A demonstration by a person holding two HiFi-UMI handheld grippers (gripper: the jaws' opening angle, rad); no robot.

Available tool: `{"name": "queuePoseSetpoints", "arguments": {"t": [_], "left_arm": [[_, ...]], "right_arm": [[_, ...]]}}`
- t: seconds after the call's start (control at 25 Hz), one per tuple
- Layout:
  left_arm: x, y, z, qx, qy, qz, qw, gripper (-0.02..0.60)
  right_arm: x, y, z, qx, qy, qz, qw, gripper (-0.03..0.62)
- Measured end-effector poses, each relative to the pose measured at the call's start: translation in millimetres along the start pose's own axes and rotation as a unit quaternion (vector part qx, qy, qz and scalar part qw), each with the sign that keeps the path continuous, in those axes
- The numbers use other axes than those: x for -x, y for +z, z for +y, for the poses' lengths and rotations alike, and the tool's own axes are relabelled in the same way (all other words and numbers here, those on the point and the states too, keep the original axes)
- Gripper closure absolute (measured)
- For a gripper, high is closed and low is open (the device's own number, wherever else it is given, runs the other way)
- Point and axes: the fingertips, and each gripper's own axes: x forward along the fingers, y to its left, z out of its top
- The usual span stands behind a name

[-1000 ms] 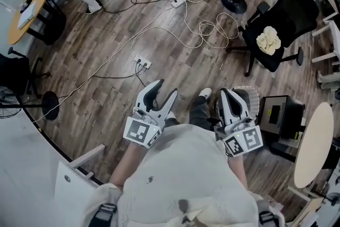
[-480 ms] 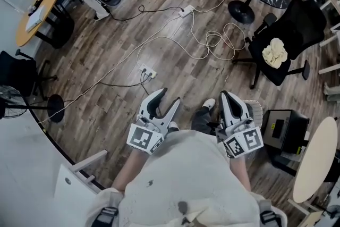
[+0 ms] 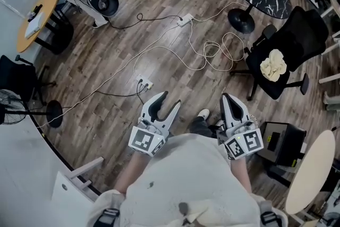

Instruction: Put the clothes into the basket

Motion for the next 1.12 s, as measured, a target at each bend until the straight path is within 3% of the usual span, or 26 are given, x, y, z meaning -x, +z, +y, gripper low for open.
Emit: {"name": "queuePoseSetpoints", "arguments": {"t": [0.32,0.68,1.12], "left_arm": [[-91.1,10.7,-6.7,0.000,0.006,0.000,1.0000,0.379],[-203.2,10.0,-52.8,-0.004,0.011,-0.001,0.9999,0.379],[-309.5,6.3,-125.9,-0.003,-0.063,0.004,0.9980,0.379]], "right_arm": [[-21.5,32.3,-88.4,-0.003,-0.012,0.000,1.000,0.586],[-18.4,64.6,-198.5,0.002,-0.002,-0.002,1.000,0.586],[21.6,92.2,-299.4,0.001,-0.056,-0.013,0.998,0.586]]}}
